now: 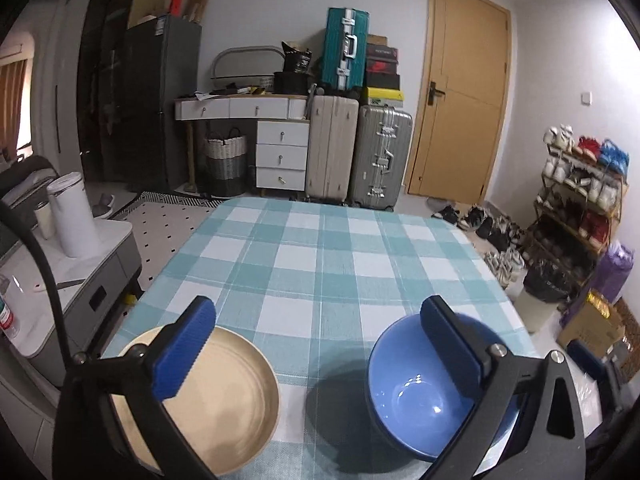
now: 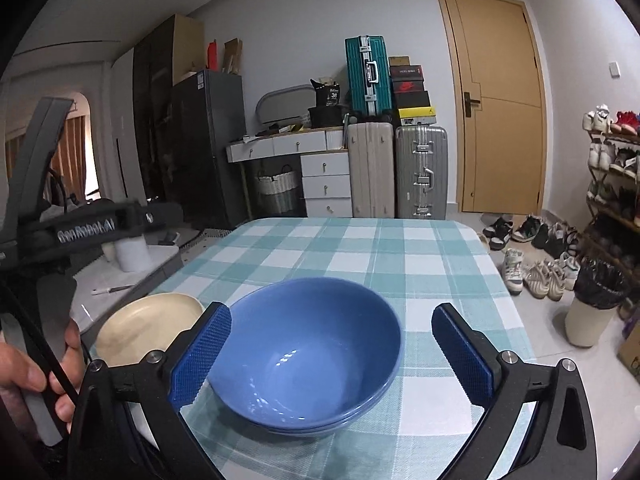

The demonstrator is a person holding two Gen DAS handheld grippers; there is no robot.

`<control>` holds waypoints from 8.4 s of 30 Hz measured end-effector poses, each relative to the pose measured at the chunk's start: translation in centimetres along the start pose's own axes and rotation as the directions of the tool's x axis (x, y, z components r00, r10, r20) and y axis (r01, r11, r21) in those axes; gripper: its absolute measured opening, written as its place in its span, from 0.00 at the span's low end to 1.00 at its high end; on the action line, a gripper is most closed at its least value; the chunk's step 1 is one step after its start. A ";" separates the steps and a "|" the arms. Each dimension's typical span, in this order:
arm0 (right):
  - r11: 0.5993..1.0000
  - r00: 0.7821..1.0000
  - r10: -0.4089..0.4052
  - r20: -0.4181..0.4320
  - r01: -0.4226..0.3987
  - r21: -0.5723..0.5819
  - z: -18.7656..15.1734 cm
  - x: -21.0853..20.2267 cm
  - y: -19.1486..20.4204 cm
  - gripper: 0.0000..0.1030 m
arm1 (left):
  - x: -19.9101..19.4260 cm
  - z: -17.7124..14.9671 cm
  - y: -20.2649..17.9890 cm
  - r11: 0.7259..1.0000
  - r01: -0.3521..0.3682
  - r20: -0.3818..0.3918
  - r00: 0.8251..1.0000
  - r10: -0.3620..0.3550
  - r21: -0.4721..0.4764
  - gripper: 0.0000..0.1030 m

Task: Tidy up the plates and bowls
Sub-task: 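Open both grippers and back away from the three stacked blue bowls, then close both grippers on the rim of the stacked blue bowls, then carry the stacked blue bowls with both grippers over the cream plates, then lower the stacked blue bowls onto the cream plate stack, then open both grippers and withdraw from the bowls on the plates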

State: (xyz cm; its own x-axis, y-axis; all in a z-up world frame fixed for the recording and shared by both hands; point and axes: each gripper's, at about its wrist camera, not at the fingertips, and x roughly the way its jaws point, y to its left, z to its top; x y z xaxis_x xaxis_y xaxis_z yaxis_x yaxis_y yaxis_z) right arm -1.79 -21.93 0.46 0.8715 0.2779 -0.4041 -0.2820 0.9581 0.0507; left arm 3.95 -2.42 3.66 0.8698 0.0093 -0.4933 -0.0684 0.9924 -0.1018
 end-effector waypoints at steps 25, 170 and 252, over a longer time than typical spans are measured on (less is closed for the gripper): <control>0.925 0.916 0.079 -0.394 0.080 0.371 -1.0 10.4 -9.4 0.99 | 9.2 -3.3 -2.8 0.994 0.107 -0.446 0.889 -0.109 -0.029 1.00; 0.961 0.640 0.265 -0.721 -0.114 0.252 1.8 21.6 18.0 0.35 | 7.6 -3.7 20.5 0.969 -0.169 -0.626 0.780 0.022 -0.178 0.45; 0.938 0.941 0.336 -0.048 -0.339 -0.077 -2.1 2.4 12.1 0.99 | -8.0 -5.0 11.1 0.997 -0.077 0.044 0.996 0.077 -0.006 1.00</control>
State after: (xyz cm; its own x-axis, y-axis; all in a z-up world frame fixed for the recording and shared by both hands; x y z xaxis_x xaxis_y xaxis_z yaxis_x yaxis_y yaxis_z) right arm -3.93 -9.79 -1.83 0.7056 0.5799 -0.4073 -0.5908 0.7988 0.1137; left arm -6.21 7.94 2.15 0.8825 0.0907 -0.4615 -0.1377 0.9881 -0.0691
